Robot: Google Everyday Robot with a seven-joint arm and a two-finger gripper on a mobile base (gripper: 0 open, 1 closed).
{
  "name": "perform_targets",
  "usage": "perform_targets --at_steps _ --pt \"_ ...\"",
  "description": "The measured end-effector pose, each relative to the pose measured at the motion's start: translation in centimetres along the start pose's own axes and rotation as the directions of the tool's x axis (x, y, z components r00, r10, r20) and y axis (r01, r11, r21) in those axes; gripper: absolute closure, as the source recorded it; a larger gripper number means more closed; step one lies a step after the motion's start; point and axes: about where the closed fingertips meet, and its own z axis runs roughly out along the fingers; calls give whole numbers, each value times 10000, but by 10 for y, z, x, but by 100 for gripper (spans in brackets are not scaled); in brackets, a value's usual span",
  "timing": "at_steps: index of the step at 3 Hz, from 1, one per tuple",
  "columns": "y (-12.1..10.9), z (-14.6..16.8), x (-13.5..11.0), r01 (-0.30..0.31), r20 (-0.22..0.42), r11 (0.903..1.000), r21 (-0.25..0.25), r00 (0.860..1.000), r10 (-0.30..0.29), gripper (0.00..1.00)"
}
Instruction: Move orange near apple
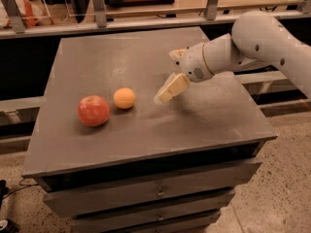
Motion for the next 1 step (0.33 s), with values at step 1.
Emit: perform_targets --at_steps 1 --pt "-2 -1 3 -59 -67 10000 78 10000 60 0"
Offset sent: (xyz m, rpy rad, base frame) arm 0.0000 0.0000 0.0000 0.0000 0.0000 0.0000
